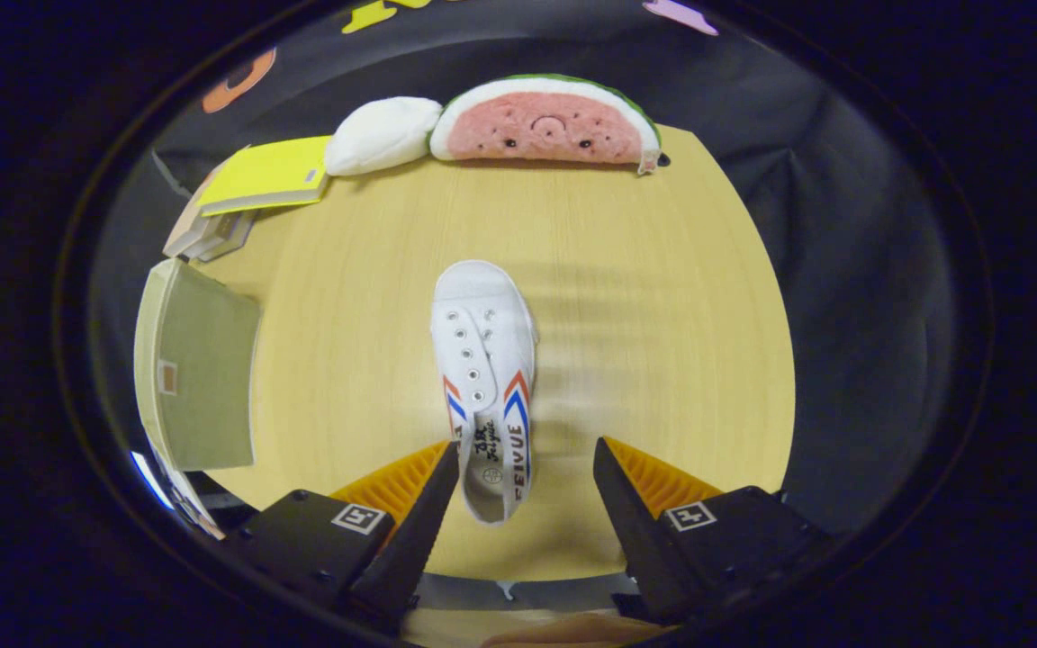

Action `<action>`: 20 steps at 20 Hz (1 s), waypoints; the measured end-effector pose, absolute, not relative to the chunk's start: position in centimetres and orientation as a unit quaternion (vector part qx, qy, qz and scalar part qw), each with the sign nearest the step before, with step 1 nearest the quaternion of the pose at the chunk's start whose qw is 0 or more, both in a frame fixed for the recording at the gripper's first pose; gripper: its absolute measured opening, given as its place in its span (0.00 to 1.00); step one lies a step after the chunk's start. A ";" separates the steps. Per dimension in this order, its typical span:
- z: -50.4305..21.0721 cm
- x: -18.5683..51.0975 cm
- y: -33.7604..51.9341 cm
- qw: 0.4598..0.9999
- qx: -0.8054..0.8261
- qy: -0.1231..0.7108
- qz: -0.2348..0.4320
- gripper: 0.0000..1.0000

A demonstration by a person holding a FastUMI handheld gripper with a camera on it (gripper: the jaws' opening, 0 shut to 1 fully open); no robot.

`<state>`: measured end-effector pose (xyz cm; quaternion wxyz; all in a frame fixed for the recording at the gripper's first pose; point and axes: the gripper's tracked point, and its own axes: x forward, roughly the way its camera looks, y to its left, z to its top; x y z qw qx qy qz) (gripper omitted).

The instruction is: Open the storage box then place both shoes into the box .Put the left shoe in first, then the right shoe, with the right side of both shoes facing outward in a uniform manner.

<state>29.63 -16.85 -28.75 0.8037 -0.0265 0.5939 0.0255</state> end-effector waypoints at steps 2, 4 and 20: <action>-30.7 30.4 -17.3 0.792 -0.042 0.608 0.035 0.97; -32.7 31.4 -17.7 0.782 -0.031 0.622 0.036 0.97; -34.9 31.2 -15.9 0.775 0.042 0.628 0.050 0.06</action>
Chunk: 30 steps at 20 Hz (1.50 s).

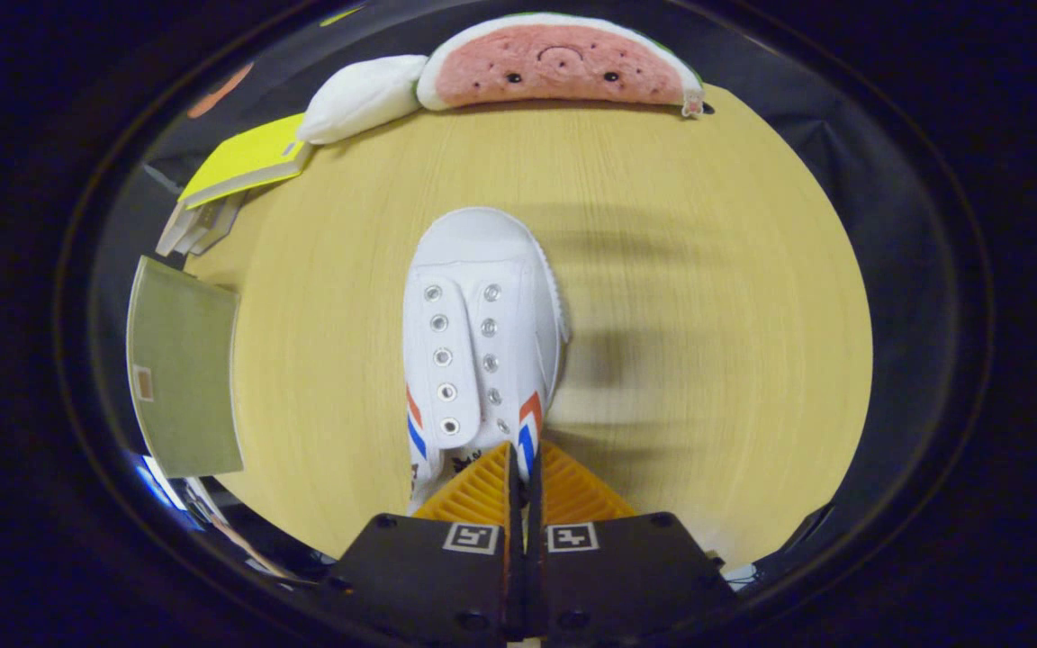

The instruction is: Open the storage box then place both shoes into the box .Put the left shoe in first, then the right shoe, with the right side of both shoes facing outward in a uniform manner.

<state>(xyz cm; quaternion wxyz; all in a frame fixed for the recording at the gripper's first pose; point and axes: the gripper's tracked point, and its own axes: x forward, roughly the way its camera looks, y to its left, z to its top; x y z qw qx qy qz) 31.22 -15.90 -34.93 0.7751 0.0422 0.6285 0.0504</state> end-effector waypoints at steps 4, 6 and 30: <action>-32.6 30.5 -15.5 0.778 0.071 0.623 0.032 0.06; -30.2 29.0 -15.6 0.786 0.085 0.611 0.028 0.06; -10.8 23.7 6.2 0.861 0.122 0.488 0.075 0.06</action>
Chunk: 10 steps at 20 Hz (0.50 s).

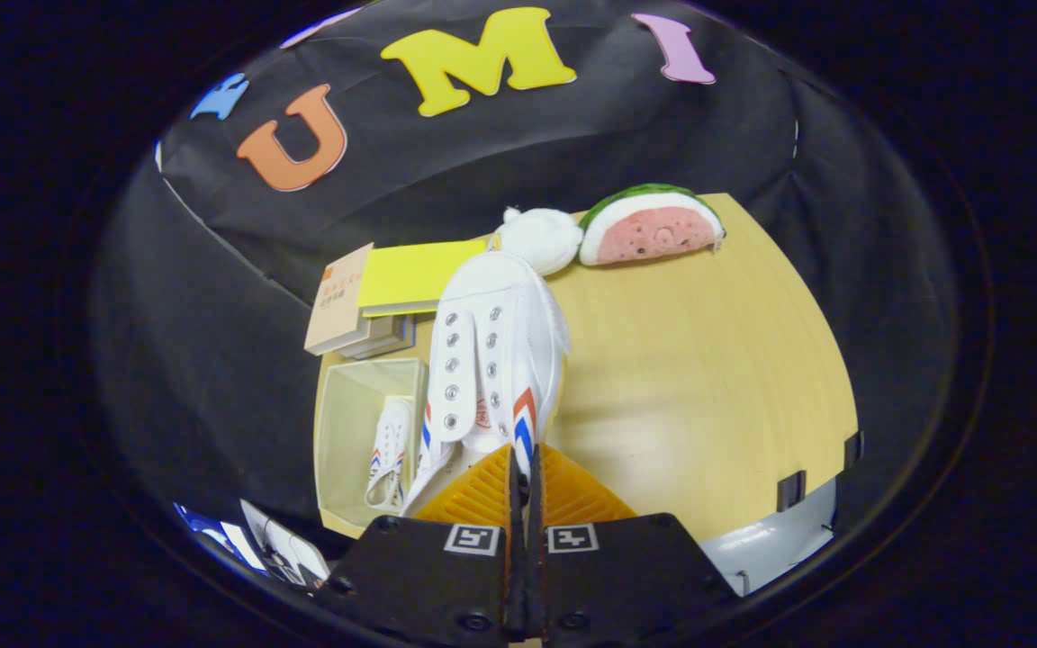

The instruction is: Open the storage box then place both shoes into the box .Put the left shoe in first, then the right shoe, with the right side of both shoes facing outward in a uniform manner.

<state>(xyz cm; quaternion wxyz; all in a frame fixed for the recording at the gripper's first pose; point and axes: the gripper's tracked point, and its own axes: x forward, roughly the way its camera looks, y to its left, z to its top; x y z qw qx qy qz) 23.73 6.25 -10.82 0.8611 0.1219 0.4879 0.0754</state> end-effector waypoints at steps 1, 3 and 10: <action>-11.0 23.5 8.0 0.861 0.117 0.488 0.080 0.06; -11.6 23.0 11.0 0.859 0.111 0.492 0.086 0.06; -15.8 21.9 19.9 0.851 0.078 0.512 0.087 0.06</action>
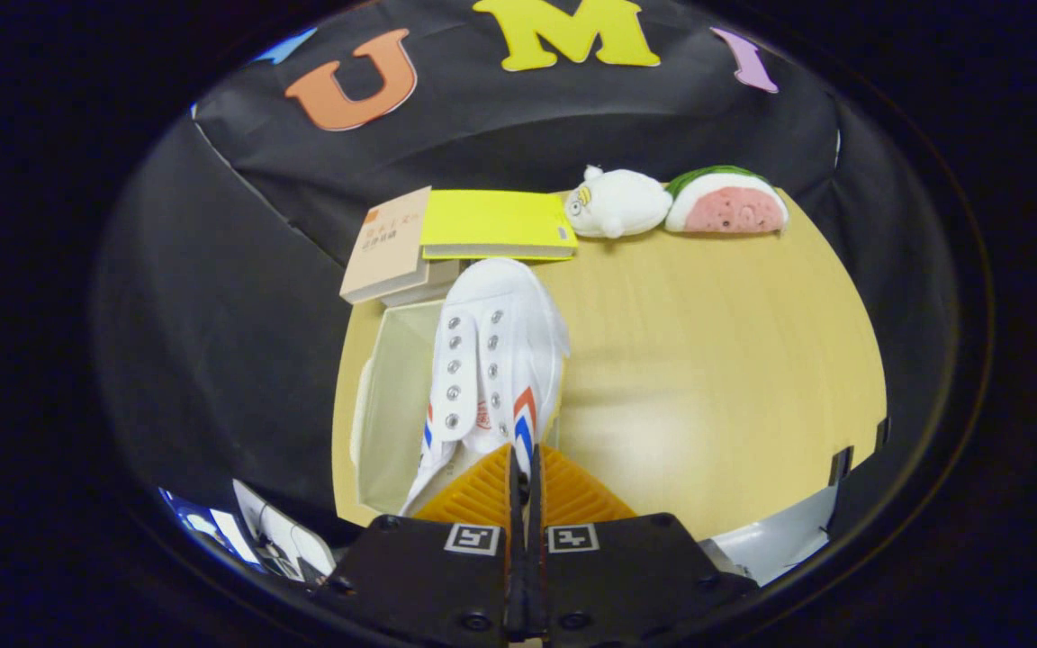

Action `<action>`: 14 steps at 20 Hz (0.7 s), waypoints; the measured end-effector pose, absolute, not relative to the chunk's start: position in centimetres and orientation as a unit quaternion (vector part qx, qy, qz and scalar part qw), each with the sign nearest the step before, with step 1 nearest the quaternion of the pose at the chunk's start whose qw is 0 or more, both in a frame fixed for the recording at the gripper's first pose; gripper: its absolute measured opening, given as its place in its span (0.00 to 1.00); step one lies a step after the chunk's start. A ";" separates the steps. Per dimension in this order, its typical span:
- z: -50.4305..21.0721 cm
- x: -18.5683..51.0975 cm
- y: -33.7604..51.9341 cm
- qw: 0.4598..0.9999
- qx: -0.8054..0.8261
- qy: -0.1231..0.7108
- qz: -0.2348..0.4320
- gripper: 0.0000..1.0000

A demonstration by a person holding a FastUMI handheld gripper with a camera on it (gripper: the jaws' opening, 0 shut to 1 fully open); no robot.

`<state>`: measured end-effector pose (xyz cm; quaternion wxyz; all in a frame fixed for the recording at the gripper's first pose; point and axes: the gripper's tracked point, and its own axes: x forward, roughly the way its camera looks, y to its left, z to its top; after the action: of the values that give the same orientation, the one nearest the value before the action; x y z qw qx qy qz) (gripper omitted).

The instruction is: Open the storage box then place both shoes into the box .Put the left shoe in first, then the right shoe, with the right side of both shoes facing outward in a uniform manner.

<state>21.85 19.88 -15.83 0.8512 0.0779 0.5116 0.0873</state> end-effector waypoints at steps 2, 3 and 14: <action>-17.0 21.8 21.9 0.852 0.069 0.512 0.087 0.06; -17.7 21.9 22.8 0.851 0.064 0.514 0.085 0.06; -22.3 24.7 24.4 0.850 0.033 0.525 0.030 0.06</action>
<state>24.69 24.40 -22.34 0.8498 0.0334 0.5252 0.0298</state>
